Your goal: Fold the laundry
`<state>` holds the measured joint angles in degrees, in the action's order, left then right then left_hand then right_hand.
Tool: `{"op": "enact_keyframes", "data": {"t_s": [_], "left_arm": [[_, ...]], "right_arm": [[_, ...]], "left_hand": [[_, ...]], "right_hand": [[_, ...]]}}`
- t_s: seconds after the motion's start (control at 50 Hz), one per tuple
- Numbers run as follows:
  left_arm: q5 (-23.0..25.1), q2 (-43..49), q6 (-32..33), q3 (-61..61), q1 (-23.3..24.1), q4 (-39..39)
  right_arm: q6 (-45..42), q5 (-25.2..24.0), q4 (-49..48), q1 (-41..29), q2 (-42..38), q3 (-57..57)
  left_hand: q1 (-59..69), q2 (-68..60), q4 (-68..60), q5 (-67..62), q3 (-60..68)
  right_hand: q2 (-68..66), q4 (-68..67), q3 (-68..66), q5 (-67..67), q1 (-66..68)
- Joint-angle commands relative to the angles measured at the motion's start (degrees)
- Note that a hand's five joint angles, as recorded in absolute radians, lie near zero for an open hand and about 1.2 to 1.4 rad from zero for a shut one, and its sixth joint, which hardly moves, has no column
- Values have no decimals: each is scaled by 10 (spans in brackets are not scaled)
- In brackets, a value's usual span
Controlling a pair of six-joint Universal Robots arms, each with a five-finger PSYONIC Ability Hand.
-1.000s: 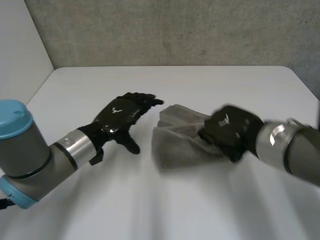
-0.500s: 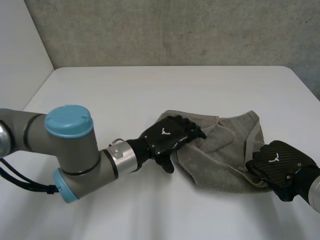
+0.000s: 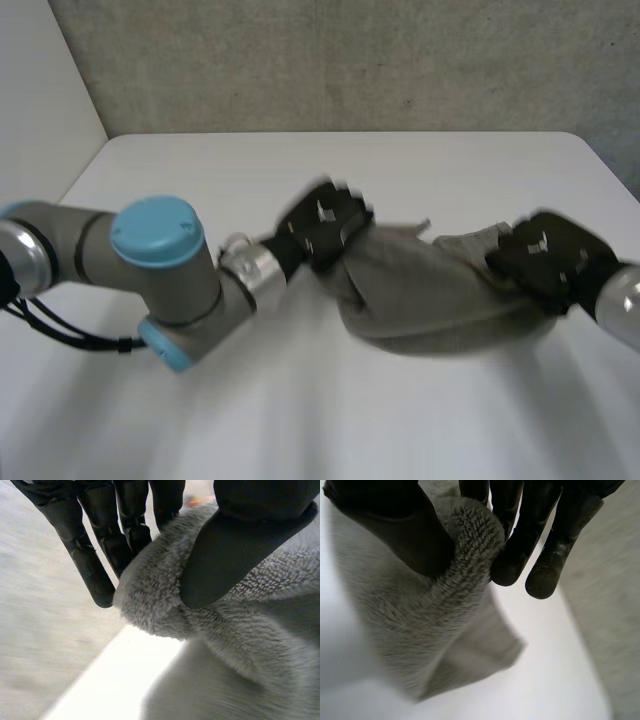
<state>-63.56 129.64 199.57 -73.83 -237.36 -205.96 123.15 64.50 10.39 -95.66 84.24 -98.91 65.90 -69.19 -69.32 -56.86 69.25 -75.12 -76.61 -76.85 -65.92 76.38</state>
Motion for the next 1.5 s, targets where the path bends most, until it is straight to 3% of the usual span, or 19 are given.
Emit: {"op": "enact_keyframes", "data": {"t_s": [0.02, 0.06, 0.08, 0.1, 0.12, 0.16, 0.18, 0.34, 0.44, 0.62, 0.74, 0.9, 0.94, 0.96, 0.98, 1.06, 1.16, 1.34, 1.5], "left_arm": [[-162, -58, -1, 91, -5, -95], [-186, -77, -2, 117, -6, -108], [-214, -97, -2, 136, -6, -121], [-246, -118, -8, 149, -7, -136], [-246, -118, -8, 149, -7, -136], [-298, -152, -14, 153, -7, -153], [-298, -152, -14, 153, -7, -153], [-305, -195, -8, 8, -11, -117], [-303, -209, -1, -143, -45, -112], [-266, -162, 13, -351, -58, -113], [-265, -160, 48, -392, -56, -103], [-265, -193, 70, -392, -57, -103], [-265, -198, 70, -392, -58, -103], [-265, -198, 70, -392, -58, -103], [-265, -201, 69, -392, -59, -103], [-268, -223, 69, -394, -61, -103], [-268, -255, 69, -403, -71, -102], [-263, -289, 72, -442, -92, -106], [-263, -288, 72, -441, -93, -106]], "right_arm": [[10, 99, -220, -96, -48, 174], [52, 174, -404, -130, -48, 216], [53, 174, -405, -130, -48, 216], [77, 200, -497, -141, -45, 214], [100, 215, -566, -150, -41, 211], [109, 215, -591, -159, -36, 203], [109, 215, -591, -160, -36, 203], [113, 209, -428, -185, -33, 147], [113, 173, -300, -220, -89, 100], [137, 166, -238, -220, -203, 56], [145, 171, -202, -219, -251, 53], [192, 162, -184, -215, -190, 36], [238, 161, -193, -196, -172, 26], [238, 161, -193, -196, -172, 26], [266, 160, -199, -184, -164, 22], [324, 152, -215, -169, -153, 14], [365, 81, -202, -127, -136, 34], [364, 22, -119, -76, -99, 115], [316, -18, 52, -94, -178, 266]], "left_hand": [[141, -108, -107, -131, 107], [141, -108, -107, -131, 107], [141, -108, -107, -131, 107], [141, -108, -107, -131, 107], [141, -108, -107, -131, 107], [141, -108, -107, -131, 107], [141, -108, -107, -131, 107], [141, -108, -107, -131, 107], [141, -108, -107, -131, 107], [141, -108, -107, -131, 107], [141, -108, -107, -131, 107], [141, -108, -107, -131, 107], [141, -108, -107, -131, 107], [141, -108, -107, -131, 107], [141, -108, -107, -131, 107], [141, -108, -107, -131, 107], [141, -108, -107, -131, 107], [141, -108, -107, -131, 107], [141, -108, -107, -131, 107]], "right_hand": [[-49, -34, -31, -41, 36], [-49, -34, -31, -41, 36], [-49, -34, -31, -41, 36], [-49, -34, -31, -41, 36], [-49, -34, -31, -41, 36], [-49, -34, -31, -41, 36], [-49, -34, -31, -41, 36], [-49, -34, -31, -41, 36], [-49, -34, -31, -41, 36], [-49, -34, -31, -41, 36], [-49, -34, -31, -41, 36], [-26, -11, -9, -18, 13], [210, 225, 227, 218, -223], [211, 226, 229, 219, -224], [338, 353, 355, 346, -350], [438, 453, 456, 446, -451], [517, 532, 535, 525, -530], [526, 541, 543, 534, -538], [526, 541, 543, 534, -538]]}}
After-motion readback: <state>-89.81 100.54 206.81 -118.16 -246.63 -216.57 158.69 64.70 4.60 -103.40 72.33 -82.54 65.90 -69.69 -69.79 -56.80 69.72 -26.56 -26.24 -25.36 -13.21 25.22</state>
